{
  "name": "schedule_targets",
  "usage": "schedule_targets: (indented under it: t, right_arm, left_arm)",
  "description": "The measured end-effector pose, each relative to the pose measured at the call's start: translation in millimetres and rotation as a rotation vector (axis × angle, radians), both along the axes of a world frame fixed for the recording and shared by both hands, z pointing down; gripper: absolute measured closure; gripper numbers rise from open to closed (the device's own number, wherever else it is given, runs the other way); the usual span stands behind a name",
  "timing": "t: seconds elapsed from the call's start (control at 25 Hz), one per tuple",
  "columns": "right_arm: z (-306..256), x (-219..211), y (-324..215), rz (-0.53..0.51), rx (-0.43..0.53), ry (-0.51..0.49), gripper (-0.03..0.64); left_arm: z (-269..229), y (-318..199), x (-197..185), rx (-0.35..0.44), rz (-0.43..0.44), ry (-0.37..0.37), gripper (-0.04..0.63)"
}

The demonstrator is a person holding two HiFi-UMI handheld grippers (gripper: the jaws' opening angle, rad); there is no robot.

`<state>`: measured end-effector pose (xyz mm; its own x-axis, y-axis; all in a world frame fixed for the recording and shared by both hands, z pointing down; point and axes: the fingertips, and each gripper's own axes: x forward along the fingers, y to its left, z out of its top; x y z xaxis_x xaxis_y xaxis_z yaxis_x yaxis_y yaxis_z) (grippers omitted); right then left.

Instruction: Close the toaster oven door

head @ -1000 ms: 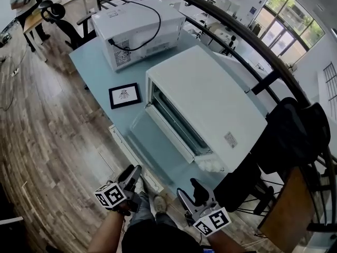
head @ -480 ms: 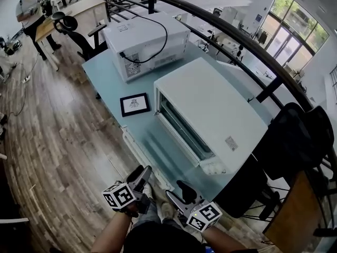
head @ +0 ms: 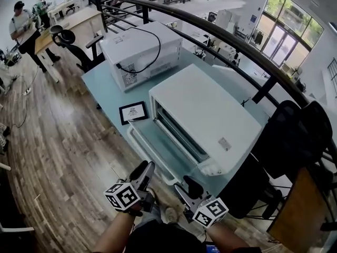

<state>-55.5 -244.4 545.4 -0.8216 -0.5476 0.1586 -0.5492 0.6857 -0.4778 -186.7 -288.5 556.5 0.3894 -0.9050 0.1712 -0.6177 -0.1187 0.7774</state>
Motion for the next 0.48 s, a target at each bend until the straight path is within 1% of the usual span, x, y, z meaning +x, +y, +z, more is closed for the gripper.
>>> schedule_targets:
  t: [0.12, 0.24, 0.32, 0.48]
  right_arm:
    - [-3, 4, -4, 0.026, 0.008, 0.004, 0.408]
    - [-5, 6, -7, 0.048, 0.013, 0.006, 0.403]
    - [-7, 8, -9, 0.060, 0.019, 0.008, 0.402]
    - [-11, 12, -14, 0.093, 0.024, 0.010, 0.394]
  left_arm:
    - [1, -4, -2, -0.018, -0.001, -0.005, 0.411]
    - [7, -8, 1, -0.045, 0.023, 0.011, 0.365]
    - [12, -11, 8, -0.064, 0.055, 0.053, 0.357]
    - [9, -21, 27, -0.078, 0.122, 0.175, 0.356]
